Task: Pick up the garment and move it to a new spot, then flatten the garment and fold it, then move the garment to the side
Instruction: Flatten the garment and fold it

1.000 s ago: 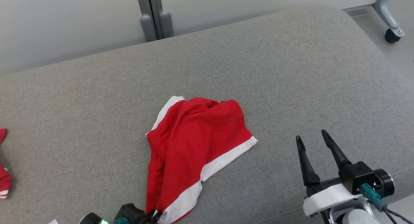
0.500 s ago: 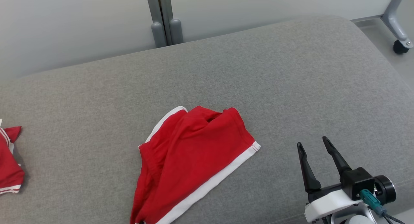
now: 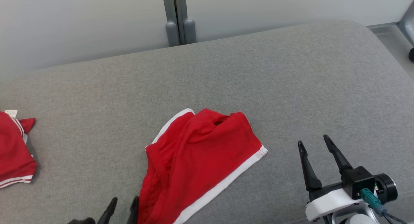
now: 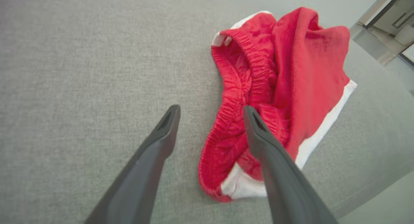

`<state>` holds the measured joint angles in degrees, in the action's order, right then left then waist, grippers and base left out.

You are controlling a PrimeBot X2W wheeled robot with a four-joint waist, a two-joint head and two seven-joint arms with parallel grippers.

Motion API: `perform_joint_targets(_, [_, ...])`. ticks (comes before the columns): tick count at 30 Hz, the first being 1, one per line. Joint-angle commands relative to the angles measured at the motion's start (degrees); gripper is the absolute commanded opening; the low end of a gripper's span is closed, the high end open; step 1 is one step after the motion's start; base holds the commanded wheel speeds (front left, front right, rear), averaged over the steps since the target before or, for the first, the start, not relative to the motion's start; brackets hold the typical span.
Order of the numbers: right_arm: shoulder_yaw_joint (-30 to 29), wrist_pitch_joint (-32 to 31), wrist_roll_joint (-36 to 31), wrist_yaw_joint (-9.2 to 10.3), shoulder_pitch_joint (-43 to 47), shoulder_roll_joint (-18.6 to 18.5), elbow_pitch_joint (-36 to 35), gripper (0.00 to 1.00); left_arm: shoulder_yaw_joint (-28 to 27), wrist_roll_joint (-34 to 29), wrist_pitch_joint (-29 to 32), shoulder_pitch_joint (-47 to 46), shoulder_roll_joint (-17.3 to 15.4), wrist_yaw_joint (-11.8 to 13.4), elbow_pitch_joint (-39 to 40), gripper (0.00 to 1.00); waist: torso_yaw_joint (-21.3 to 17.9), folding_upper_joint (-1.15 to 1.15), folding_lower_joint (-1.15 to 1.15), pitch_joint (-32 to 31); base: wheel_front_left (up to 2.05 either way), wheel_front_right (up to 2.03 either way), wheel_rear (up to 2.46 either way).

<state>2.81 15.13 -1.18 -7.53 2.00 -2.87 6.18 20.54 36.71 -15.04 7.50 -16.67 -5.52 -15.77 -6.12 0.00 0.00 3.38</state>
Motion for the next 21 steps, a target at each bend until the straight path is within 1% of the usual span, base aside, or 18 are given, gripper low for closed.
perform_joint_targets(1, [-0.36,0.02,-0.44,0.08,0.18,-0.23,-0.22,1.00,-1.89,-0.95,-0.16,1.21,0.90,-0.18,1.84,1.00,0.17,0.00,0.00,-0.21,0.00,0.00,0.00])
perform_joint_targets(3, [-0.88,0.02,-0.56,0.08,0.36,-0.22,-0.40,1.00,-5.10,-3.14,-0.17,2.24,2.20,-0.11,4.75,1.00,0.28,0.00,0.00,-0.51,0.00,0.00,0.00])
perform_joint_targets(5, [-1.38,0.02,-0.64,0.08,0.65,-0.20,-0.55,1.00,-7.82,-5.40,-0.17,3.11,4.18,-0.19,7.18,1.00,0.46,0.00,0.00,-0.90,0.00,0.00,0.00])
perform_joint_targets(6, [-1.66,0.02,-0.72,0.08,0.75,-0.20,-0.72,1.00,-9.69,-7.53,-0.17,3.33,5.02,0.24,8.35,1.00,0.57,0.00,0.00,-1.05,0.00,0.00,0.00])
perform_joint_targets(10, [-2.47,0.02,-1.14,0.08,0.76,-0.17,-1.46,1.00,-14.91,-14.27,-0.11,4.16,9.29,0.97,10.91,1.00,0.87,0.00,0.00,-1.63,0.00,0.00,0.00])
perform_joint_targets(12, [-2.80,0.02,-1.47,0.08,0.74,-0.14,-1.64,1.00,-17.03,-17.12,-0.12,4.36,10.70,0.78,11.27,1.00,1.12,0.00,0.00,-1.88,0.00,0.00,0.00])
perform_joint_targets(16, [-2.13,0.02,-2.54,0.08,0.75,-0.12,-1.58,1.00,-18.59,-22.08,-0.12,4.26,12.51,-0.56,11.31,1.00,1.73,0.00,0.00,-2.14,0.00,0.00,0.00])
perform_joint_targets(21, [-1.48,0.02,-3.33,0.08,1.09,-0.13,-0.79,1.00,-20.07,-25.04,-0.12,4.62,13.43,-1.40,12.86,1.00,2.29,0.00,0.00,-2.49,0.00,0.00,0.00])
